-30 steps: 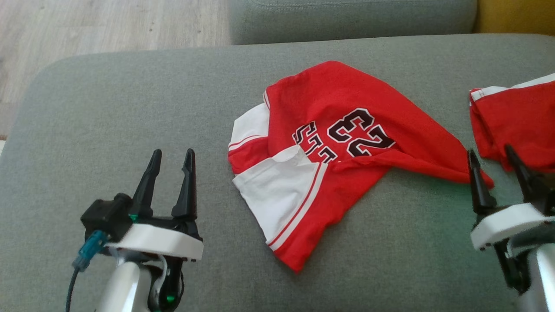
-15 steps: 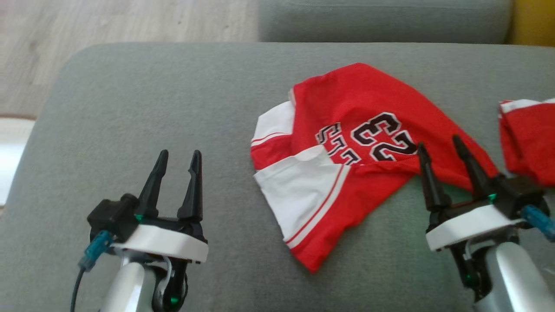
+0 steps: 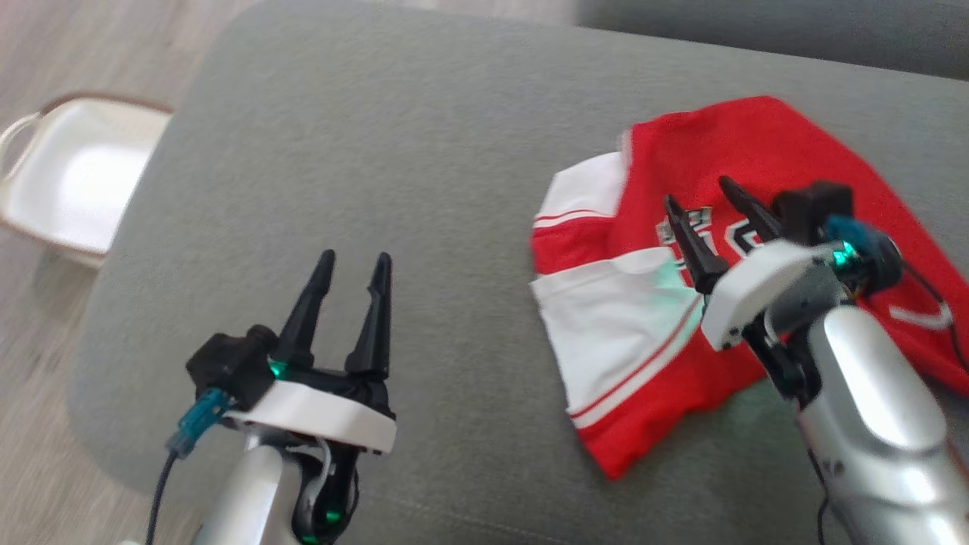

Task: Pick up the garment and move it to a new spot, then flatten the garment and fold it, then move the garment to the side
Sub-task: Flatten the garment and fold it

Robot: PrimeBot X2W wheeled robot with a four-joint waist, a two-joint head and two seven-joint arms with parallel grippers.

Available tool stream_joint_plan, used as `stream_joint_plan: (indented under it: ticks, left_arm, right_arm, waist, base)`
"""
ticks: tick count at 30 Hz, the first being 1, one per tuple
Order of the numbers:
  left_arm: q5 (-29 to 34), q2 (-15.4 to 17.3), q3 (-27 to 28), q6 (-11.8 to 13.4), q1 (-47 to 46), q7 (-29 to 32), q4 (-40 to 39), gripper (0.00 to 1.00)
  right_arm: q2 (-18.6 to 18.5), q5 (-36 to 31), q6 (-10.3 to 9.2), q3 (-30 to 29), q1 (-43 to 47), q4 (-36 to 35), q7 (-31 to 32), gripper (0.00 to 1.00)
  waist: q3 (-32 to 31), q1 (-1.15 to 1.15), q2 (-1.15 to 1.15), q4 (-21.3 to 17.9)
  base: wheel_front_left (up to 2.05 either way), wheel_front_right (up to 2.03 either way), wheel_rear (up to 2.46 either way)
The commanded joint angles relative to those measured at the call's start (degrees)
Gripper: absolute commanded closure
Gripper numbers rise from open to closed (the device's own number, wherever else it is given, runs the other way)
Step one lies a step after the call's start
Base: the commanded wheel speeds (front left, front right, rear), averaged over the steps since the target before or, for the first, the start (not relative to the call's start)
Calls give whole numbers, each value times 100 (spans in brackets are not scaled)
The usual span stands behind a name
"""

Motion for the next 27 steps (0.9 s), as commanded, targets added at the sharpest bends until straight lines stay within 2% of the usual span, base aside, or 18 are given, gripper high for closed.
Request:
stream_joint_plan:
  ticks: [1,7,8,11,16,17,18,22,27]
  left_arm:
    - [-74,30,73,49,-231,-30,-183,0]
    - [-207,30,-131,102,-250,-31,-173,0]
    - [-207,30,-131,102,-250,-31,-173,0]
    - [-244,30,-250,126,-243,-31,-156,0]
    - [-286,30,-321,151,-236,-31,-156,0]
    - [-294,30,-336,157,-236,-31,-158,0]
    - [-303,30,-354,162,-238,-31,-161,0]
    - [-333,30,-415,183,-246,-31,-175,0]
    - [-366,30,-450,202,-272,-31,-212,0]
  right_arm:
    - [-10,150,-5,177,-423,175,272,0]
    - [-46,280,-5,188,-1200,1373,915,0]
    - [-46,280,-5,188,-1200,1373,915,0]
    - [-22,302,-5,101,-1579,2082,1203,0]
    - [38,275,-5,41,-1925,2862,1619,0]
    - [47,295,-5,39,-1983,2972,1666,75]
    - [37,276,-5,77,-2049,3043,1668,100]
    - [97,437,-5,-39,-2327,3249,1422,100]
    - [132,413,-5,-370,-2857,3510,812,100]
  waist:
    - [182,0,0,365]
    - [273,0,0,777]
    - [273,0,0,777]
    - [287,0,0,965]
    - [306,0,0,1107]
    - [308,0,0,1126]
    - [316,0,0,1150]
    - [336,0,0,1211]
    - [412,0,0,1242]
  base:
    - [0,0,0]
    - [0,0,0]
    - [0,0,0]
    - [0,0,0]
    - [0,0,0]
    - [0,0,0]
    - [0,0,0]
    - [0,0,0]
    - [0,0,0]
